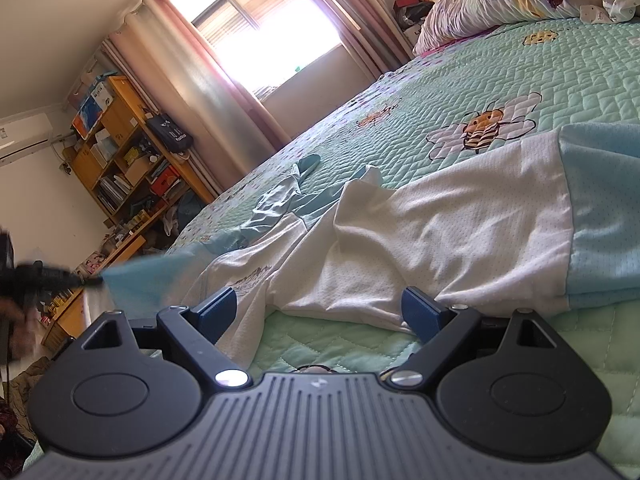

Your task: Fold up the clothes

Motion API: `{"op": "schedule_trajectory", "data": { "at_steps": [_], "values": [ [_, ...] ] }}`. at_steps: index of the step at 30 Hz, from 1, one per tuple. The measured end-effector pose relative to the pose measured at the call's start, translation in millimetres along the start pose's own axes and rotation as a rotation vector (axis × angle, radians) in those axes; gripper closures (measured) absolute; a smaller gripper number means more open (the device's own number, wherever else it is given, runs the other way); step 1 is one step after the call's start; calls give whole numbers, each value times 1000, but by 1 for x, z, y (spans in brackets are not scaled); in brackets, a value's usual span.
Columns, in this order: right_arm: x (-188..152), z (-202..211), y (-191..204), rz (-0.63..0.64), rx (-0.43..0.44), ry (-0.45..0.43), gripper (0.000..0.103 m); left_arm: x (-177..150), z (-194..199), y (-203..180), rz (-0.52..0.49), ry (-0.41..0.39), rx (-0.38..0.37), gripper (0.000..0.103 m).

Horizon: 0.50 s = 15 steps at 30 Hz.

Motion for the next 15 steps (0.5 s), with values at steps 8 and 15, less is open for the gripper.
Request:
{"op": "schedule_trajectory", "data": {
  "at_steps": [8,15],
  "values": [
    [1,-4,2,19,-10,11,11,75,-116,93,-127,79,372,81],
    [1,-6,2,24,-7,15,10,22,-144,111,-20,136,330,78]
  ]
}}
Point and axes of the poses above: each gripper's, at about its wrist camera, not at the fingertips, and z roughly against the way its jaws point, y to its left, x to its top, the point moved 2 cm from there along -z, roughly the way its jaws point, and after that the axes turned 4 degrees about z, right-handed, at the moved point
